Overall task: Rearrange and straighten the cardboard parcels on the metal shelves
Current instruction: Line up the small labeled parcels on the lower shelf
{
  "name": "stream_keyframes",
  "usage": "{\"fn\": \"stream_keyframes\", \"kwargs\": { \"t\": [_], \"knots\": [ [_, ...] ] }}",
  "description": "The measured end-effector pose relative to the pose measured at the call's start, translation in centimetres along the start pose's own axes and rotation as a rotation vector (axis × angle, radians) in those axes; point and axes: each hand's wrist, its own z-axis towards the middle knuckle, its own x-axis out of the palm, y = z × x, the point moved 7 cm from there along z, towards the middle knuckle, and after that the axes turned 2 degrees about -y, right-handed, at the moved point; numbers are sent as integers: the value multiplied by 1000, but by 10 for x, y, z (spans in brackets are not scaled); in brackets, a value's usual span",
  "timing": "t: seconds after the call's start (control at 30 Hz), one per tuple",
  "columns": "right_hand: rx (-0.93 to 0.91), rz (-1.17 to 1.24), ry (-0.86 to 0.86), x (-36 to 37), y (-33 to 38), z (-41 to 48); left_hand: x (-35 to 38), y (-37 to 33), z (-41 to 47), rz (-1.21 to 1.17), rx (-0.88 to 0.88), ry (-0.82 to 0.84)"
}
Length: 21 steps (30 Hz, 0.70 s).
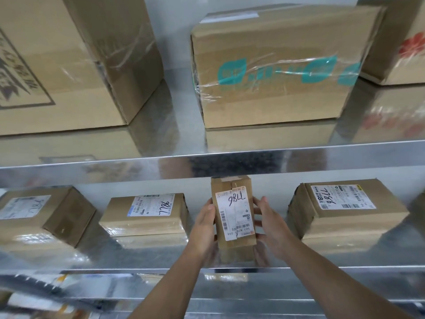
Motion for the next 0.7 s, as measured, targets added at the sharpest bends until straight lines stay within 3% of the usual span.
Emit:
{"fn": "stream_keyframes", "kwargs": {
  "t": [0.27,0.7],
  "knots": [
    [26,39,-40,-1,-1,-9,-7,-1,-11,-204,-27,-46],
    [34,13,-61,4,1,-20,-12,9,-5,-164,-18,-80]
  ]
}}
